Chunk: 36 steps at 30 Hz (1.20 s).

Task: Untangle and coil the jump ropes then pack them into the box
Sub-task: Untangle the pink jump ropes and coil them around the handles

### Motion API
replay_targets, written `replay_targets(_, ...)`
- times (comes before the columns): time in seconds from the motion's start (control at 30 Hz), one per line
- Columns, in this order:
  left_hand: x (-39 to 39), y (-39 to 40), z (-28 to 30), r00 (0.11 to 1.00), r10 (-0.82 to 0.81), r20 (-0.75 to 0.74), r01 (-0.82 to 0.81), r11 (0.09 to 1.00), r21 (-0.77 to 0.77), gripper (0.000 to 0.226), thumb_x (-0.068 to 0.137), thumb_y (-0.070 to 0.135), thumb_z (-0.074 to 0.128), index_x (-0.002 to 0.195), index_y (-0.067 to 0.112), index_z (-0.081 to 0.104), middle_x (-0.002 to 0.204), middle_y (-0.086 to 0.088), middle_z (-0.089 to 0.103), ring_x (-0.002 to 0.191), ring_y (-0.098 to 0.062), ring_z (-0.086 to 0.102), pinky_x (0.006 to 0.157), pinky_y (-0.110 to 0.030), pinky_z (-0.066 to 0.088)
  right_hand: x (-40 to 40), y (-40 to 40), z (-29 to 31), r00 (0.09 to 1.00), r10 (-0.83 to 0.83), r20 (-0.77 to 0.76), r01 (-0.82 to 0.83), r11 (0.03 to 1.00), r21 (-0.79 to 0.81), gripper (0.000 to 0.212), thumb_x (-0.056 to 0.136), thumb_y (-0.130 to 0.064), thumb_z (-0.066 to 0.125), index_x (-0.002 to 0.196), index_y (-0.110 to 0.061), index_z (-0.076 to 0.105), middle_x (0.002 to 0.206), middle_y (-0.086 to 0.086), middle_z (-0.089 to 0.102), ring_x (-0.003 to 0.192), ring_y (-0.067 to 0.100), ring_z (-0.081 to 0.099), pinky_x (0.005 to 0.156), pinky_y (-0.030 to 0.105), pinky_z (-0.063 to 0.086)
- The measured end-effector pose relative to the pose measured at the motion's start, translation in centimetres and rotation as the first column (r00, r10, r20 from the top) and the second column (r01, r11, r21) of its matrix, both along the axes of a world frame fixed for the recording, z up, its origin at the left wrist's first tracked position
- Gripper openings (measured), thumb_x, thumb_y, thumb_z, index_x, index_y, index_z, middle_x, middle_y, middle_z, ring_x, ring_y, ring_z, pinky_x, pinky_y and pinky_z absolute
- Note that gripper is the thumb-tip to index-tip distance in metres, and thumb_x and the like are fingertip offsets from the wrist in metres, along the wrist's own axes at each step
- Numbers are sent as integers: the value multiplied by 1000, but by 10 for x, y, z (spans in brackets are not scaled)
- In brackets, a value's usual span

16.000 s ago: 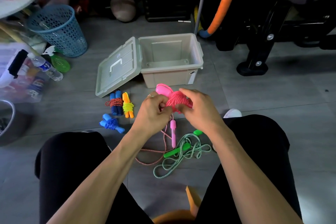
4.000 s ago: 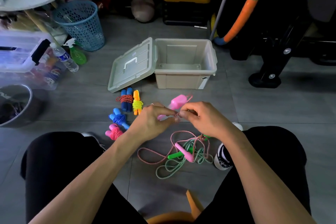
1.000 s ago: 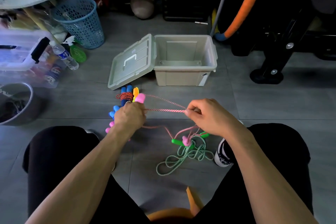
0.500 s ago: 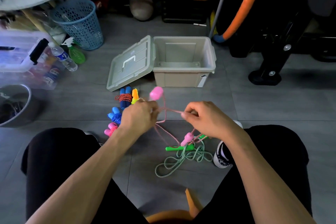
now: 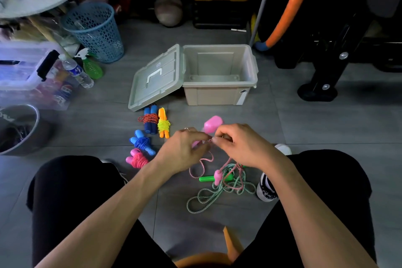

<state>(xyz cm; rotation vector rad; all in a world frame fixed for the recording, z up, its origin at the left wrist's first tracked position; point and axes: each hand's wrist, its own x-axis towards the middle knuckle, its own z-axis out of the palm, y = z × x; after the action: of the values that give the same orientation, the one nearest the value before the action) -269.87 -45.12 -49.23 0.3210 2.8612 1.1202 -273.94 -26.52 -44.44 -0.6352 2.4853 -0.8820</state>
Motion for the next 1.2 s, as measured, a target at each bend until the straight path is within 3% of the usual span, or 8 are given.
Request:
replay_targets(0.13,-4,-12,-5,980,196,-37,-199,953,-229,18,93,40,50,95,32,67,88,0,65,85,-26,61,69,-39,52,1,3,4,1000,-5,26,5,1000,16,26,93,-40,57,80,-18,64,63,-5,62,55,12,54,54,30,41)
replay_targets(0.27,-14,-38,-11,831,496,251,-266,752,-603,26,96,22,42,119,25,52,111,-10,63,99,-36,61,79,-42,51,-3,12,6,998,-58,-23,57,998,-23,22,92,-36,58,75,-24,63,59,-10,58,52,4,49,52,24,37)
replay_targets(0.4,-10,-33,-6,865,382,326,-258,894,-366,28,88,32,60,116,33,64,112,-4,66,100,-27,63,85,-32,50,-4,13,5,996,-78,-47,75,996,-51,23,95,-30,56,72,-26,58,57,-13,54,54,-2,51,50,16,34)
replay_targets(0.53,-4,-8,11,995,80,64,-80,997,-1,34,76,45,72,107,31,72,80,10,63,78,-11,60,78,-26,48,-2,7,1,999,-32,-43,31,999,-27,26,96,-30,55,72,-22,56,60,-6,55,54,12,48,56,32,41)
replay_targets(0.73,-3,-10,3,981,133,-139,-158,969,-190,27,88,46,49,96,31,71,83,4,62,78,-22,60,64,-36,51,1,2,1,1000,-7,-23,7,1000,-2,27,95,-38,57,78,-17,61,61,-5,58,51,10,45,51,28,35)
replay_targets(0.9,-16,-47,-4,865,436,248,-231,785,-575,22,93,17,47,109,23,59,105,-12,66,91,-33,63,79,-42,54,-6,14,4,995,-97,-27,95,993,-72,27,94,-35,56,72,-21,61,56,-7,54,50,8,44,51,28,37)
replay_targets(1.03,-14,-40,-4,876,359,323,-248,908,-337,27,86,32,64,114,32,66,103,-1,65,85,-21,57,79,-27,47,-5,13,2,997,-66,-29,65,997,-49,23,96,-29,54,79,-17,64,61,-7,54,55,8,45,56,30,37)
replay_targets(1.2,-3,-2,5,999,-11,49,15,996,-87,27,80,52,58,94,32,70,76,7,60,72,-19,57,69,-36,51,-1,5,0,999,-12,-32,10,999,-49,29,98,-30,51,78,-9,59,62,-3,52,55,12,43,53,28,32)
